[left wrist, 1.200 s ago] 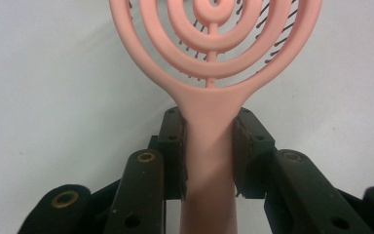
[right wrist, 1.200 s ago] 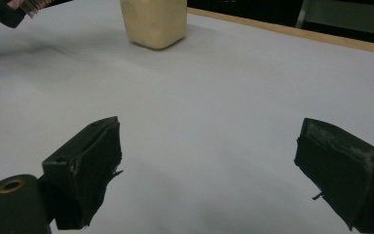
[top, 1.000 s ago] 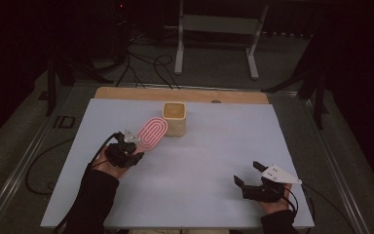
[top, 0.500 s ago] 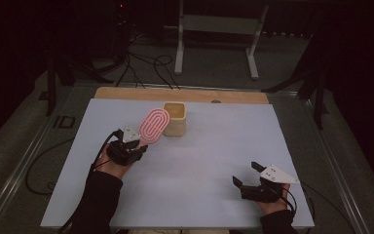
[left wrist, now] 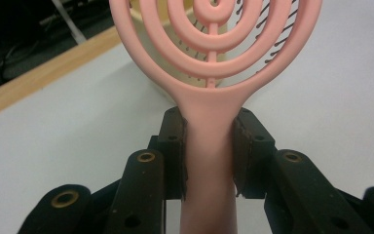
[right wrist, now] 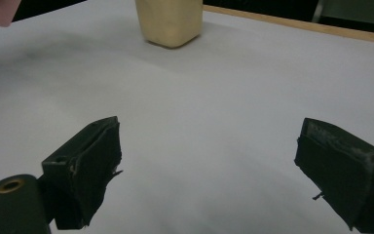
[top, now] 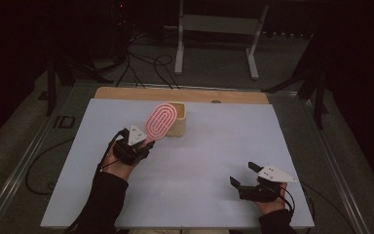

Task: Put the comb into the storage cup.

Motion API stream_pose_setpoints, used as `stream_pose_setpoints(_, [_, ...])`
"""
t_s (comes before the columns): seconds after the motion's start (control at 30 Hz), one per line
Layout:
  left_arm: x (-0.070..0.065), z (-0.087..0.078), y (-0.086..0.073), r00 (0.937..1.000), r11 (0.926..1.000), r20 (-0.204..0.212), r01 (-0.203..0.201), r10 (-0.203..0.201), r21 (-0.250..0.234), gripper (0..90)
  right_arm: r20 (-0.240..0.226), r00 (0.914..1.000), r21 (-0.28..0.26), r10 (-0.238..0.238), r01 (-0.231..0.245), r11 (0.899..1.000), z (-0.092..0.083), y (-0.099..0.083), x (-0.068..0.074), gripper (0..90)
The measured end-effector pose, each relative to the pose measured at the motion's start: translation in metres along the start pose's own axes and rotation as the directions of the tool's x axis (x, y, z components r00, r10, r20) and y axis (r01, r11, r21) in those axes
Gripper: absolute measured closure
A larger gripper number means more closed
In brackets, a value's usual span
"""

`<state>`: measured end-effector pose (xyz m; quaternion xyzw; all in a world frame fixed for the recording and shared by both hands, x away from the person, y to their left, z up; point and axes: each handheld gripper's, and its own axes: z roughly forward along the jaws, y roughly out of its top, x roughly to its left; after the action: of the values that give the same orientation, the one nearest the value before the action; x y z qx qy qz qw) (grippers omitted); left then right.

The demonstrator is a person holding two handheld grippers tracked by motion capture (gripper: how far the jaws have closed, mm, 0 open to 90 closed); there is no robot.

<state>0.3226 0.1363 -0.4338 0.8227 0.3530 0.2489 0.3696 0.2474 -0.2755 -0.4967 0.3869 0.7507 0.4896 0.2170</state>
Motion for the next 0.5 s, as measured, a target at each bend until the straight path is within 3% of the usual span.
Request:
stream_pose_setpoints(0.2, [-0.0043, 0.0013, 0.0041, 0.9989, 0.9987, -0.014, -0.046, 0.046, -0.021, 69.9, -0.024, 0.9994, -0.006, 0.024, -0.024, 1.0, 0.0001, 0.0017, -0.0007, 9.0])
stream_pose_setpoints(0.5, [-0.0066, 0.0001, 0.0095, 0.9981, 0.9971, -0.006, -0.061, 0.061, -0.044, 69.9, -0.024, 0.999, -0.014, 0.039, -0.039, 0.999, 0.0015, 0.0087, -0.003, 9.0])
